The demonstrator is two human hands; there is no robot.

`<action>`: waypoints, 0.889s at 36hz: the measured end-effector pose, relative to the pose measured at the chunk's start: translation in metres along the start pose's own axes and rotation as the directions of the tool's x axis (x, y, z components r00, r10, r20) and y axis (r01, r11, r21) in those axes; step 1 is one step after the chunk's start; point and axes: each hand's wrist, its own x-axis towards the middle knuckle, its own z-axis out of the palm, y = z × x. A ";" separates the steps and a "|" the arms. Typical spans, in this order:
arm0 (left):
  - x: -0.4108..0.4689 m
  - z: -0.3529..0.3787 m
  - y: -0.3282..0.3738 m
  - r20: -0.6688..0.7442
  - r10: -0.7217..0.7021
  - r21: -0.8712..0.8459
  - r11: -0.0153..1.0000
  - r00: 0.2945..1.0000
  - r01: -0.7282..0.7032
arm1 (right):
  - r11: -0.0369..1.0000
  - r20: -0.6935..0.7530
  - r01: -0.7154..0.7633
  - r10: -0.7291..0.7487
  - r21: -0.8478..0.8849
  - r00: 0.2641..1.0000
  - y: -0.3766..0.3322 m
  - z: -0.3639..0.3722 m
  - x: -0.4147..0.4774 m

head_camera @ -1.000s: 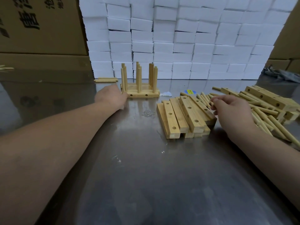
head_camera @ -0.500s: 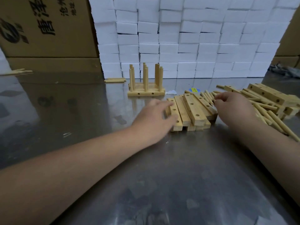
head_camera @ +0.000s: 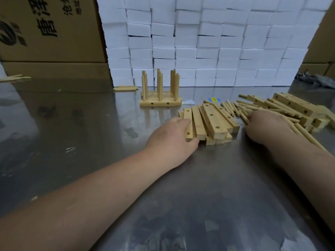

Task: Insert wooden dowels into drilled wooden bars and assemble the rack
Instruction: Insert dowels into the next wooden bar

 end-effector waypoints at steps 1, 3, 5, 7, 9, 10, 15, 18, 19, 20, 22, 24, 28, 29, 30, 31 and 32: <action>0.001 0.000 -0.001 0.004 -0.019 -0.011 1.000 1.000 0.019 | 1.000 0.010 0.000 0.000 -0.007 1.000 -0.001 0.001 0.001; 0.002 0.001 -0.003 0.016 -0.063 -0.034 0.997 0.998 0.063 | 1.000 0.025 -0.006 0.007 -0.012 1.000 -0.003 0.002 0.002; 0.003 0.001 -0.005 0.015 -0.090 -0.063 0.994 0.996 0.091 | 1.000 0.023 -0.019 0.019 0.001 1.000 -0.004 0.003 0.003; 0.003 0.000 -0.006 0.016 -0.105 -0.095 0.990 0.994 0.106 | 1.000 0.019 -0.025 0.025 0.008 1.000 -0.004 0.004 0.003; 0.003 0.000 -0.006 0.007 -0.115 -0.119 0.986 0.993 0.115 | 0.999 0.017 -0.033 0.033 0.006 0.999 -0.004 0.004 0.003; 0.003 0.000 -0.007 -0.010 -0.118 -0.129 0.985 0.993 0.116 | 0.999 0.009 -0.038 0.038 0.000 0.999 -0.005 0.003 0.002; 0.006 -0.002 -0.009 -0.022 -0.219 -0.166 0.963 0.975 0.213 | 0.998 -0.210 -0.027 0.039 0.060 0.977 -0.005 -0.003 -0.002; 0.008 -0.003 -0.011 -0.022 -0.276 -0.169 0.948 0.961 0.269 | 0.969 -0.386 0.150 -0.065 0.195 0.920 -0.008 -0.008 -0.007; 0.009 -0.003 -0.012 -0.018 -0.286 -0.171 0.945 0.958 0.279 | 0.949 -0.428 0.207 -0.088 0.239 0.899 -0.009 -0.010 -0.010; 0.009 -0.004 -0.012 -0.011 -0.295 -0.168 0.943 0.956 0.289 | 0.926 -0.461 0.256 -0.106 0.277 0.881 -0.011 -0.012 -0.014; 0.010 -0.006 -0.013 0.004 -0.315 -0.148 0.938 0.949 0.312 | 0.879 -0.507 0.343 -0.141 0.331 0.851 -0.015 -0.017 -0.022; 0.011 -0.007 -0.015 0.028 -0.339 -0.114 0.933 0.940 0.340 | 0.827 -0.538 0.426 -0.186 0.366 0.822 -0.019 -0.022 -0.032; 0.013 -0.006 -0.017 0.058 -0.342 -0.024 0.939 0.938 0.344 | 0.757 -0.543 0.519 -0.262 0.398 0.798 -0.027 -0.029 -0.049; 0.013 -0.006 -0.018 0.059 -0.342 -0.018 0.939 0.938 0.344 | 0.745 -0.539 0.532 -0.277 0.403 0.795 -0.028 -0.030 -0.052; 0.014 -0.005 -0.018 0.061 -0.345 -0.017 0.938 0.937 0.347 | 0.732 -0.536 0.545 -0.290 0.409 0.793 -0.030 -0.030 -0.055; 0.014 -0.005 -0.018 0.063 -0.350 -0.016 0.936 0.935 0.352 | 0.722 -0.532 0.554 -0.301 0.416 0.792 -0.031 -0.030 -0.057; 0.015 -0.005 -0.018 0.065 -0.357 -0.014 0.933 0.932 0.359 | 0.714 -0.525 0.559 -0.310 0.422 0.792 -0.032 -0.031 -0.060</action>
